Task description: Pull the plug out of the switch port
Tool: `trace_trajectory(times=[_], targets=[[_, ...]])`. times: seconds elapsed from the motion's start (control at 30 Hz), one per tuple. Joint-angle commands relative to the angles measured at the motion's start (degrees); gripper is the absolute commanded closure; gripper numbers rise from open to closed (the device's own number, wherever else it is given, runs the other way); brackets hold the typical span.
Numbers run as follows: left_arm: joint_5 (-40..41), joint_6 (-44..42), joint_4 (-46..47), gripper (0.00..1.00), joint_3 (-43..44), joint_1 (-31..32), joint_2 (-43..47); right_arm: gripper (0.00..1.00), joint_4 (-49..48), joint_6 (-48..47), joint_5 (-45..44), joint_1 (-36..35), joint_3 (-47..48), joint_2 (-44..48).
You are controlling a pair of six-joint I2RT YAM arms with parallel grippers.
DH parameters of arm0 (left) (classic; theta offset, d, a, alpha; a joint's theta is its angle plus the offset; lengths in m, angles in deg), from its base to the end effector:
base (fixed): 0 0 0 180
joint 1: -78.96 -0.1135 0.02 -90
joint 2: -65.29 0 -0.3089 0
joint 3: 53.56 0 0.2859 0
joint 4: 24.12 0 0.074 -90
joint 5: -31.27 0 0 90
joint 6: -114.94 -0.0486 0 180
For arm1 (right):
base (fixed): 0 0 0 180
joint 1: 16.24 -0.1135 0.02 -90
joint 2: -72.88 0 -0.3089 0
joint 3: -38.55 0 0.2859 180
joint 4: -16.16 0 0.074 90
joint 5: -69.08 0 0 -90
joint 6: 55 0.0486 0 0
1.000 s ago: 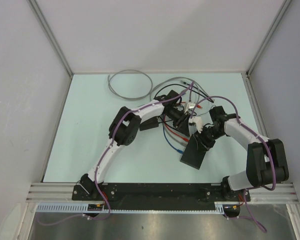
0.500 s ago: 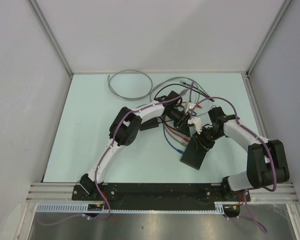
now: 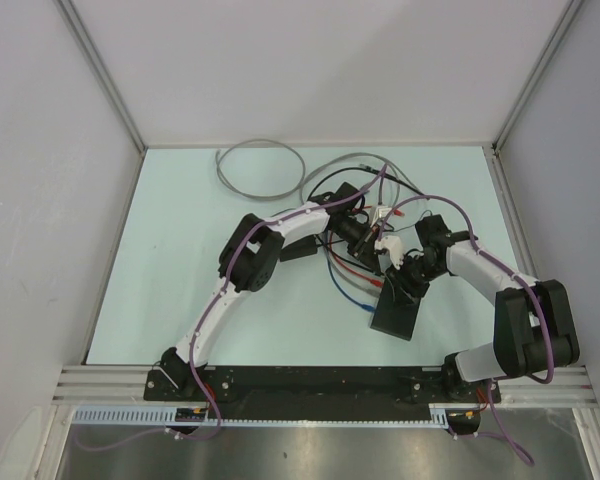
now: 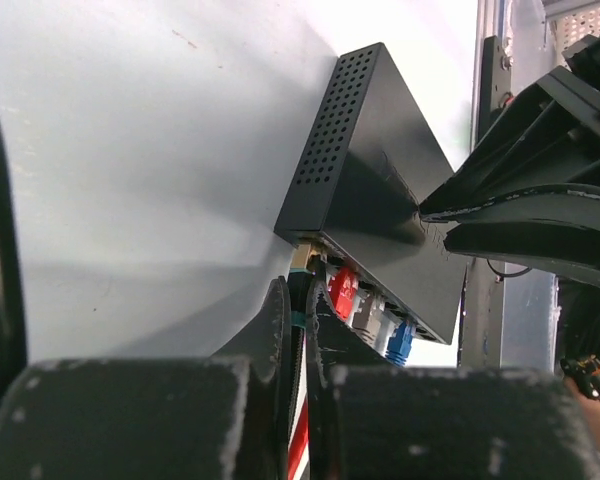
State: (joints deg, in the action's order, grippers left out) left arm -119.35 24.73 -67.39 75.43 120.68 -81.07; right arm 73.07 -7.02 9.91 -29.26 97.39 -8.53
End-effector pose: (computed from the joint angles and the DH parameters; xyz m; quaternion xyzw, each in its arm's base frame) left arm 0.4182 -0.4296 0.1140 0.4182 0.7341 -0.5341 0.0316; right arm 0.2467 0.0826 0.1954 -0.4652 0.8401 0.2341 0.1518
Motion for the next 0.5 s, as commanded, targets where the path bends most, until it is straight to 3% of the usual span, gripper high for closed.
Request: trace_trajectory(times=[0.0, 0.47], targets=[[9.4, -0.6, -2.5, 1.0, -1.1, 1.0, -0.9, 0.67, -1.3, -0.2, -0.3, -0.4, -0.6, 1.3], [16.7, -8.7, -8.6, 1.0, 0.7, 0.3, -1.3, 0.67, -2.5, -0.7, -3.1, -1.1, -1.3, 0.5]])
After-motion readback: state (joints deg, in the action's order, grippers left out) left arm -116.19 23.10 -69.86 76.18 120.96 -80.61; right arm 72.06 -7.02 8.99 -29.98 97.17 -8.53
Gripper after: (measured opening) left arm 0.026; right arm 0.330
